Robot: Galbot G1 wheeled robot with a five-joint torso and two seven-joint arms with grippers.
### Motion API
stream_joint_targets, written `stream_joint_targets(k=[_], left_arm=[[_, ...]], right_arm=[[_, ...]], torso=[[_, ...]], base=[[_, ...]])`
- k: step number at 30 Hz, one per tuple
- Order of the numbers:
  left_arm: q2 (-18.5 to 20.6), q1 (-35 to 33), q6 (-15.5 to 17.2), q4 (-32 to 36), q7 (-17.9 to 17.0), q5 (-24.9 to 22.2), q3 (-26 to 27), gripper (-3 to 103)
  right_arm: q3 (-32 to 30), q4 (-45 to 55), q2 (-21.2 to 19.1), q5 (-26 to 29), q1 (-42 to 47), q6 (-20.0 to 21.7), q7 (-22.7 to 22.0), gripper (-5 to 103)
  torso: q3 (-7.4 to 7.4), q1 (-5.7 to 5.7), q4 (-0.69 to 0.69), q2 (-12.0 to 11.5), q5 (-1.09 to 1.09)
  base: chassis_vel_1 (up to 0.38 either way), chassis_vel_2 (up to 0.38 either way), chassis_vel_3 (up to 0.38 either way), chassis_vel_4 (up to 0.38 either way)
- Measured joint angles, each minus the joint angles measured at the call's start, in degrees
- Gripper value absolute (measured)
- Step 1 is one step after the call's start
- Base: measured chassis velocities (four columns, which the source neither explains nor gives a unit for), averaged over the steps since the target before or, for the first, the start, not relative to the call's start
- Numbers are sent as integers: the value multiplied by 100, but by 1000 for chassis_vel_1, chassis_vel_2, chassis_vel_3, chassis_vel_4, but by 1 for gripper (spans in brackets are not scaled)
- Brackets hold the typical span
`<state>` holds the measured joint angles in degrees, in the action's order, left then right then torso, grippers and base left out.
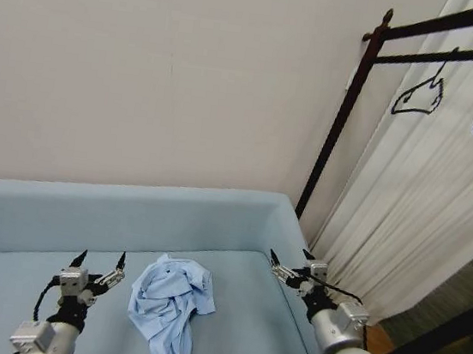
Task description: Pick up the clothes from the sofa and hang them on the clothes hanger.
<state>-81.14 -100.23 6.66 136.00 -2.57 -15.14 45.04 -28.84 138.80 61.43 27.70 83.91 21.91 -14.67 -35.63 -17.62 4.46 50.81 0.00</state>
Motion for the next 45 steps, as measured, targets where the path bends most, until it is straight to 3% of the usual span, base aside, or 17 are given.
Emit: stream_joint_targets(k=[5,9,10,12,14,17,23,29,39,43,45], left_arm=[[153,112,394,-74,-174,-150,-100,100],[524,461,1190,-194,-848,-486,-245,100],[524,461,1190,-194,-848,-486,-245,100],[738,697,1668,-330,-1338,-891,-364,100],[893,877,1935,-536,-1598,-1218,-478,100],[1038,1021,1958,-865,-1726,-1403,-673,100],[1113,1301,1657,-1573,-1745,-1597,-1353,100],[971,1692,1848,-1960,-2038,-1551,-1987,100],[847,2119,1944,-2480,-2293,-1474,-2304,103],[835,2145,1961,-2547,-2312,-1456,-2317,99],[833,2155,1970,-2555,-2312,-1453,-2312,91]], right_arm=[[27,-48,-11,30,-32,0,-7,100],[62,-96,-101,132,-53,26,-59,100],[62,-96,-101,132,-53,26,-59,100],[69,-122,-184,182,-48,38,-101,100],[75,-148,-259,221,-36,43,-140,100],[90,-199,-356,249,-11,46,-169,100],[199,-346,-596,311,-31,65,-198,100],[258,-514,-751,387,-137,91,-206,100],[263,-671,-798,431,-194,97,-242,100],[260,-708,-795,429,-200,96,-245,100],[258,-724,-797,429,-218,95,-249,100]], torso=[[0,0,0,0,0],[0,0,-1,0,0],[0,0,-1,0,0],[0,0,0,0,0],[0,0,0,0,-1],[0,0,0,0,0],[0,0,0,0,0],[0,0,0,0,1],[0,-1,0,0,1],[0,0,0,0,1],[0,0,0,0,1]], base=[[0,0,0,0],[0,0,0,0],[0,0,0,0],[0,0,0,0],[0,0,0,0],[0,0,0,0],[0,0,0,0],[0,0,0,0],[0,0,0,0],[0,0,0,0],[0,0,0,0]])
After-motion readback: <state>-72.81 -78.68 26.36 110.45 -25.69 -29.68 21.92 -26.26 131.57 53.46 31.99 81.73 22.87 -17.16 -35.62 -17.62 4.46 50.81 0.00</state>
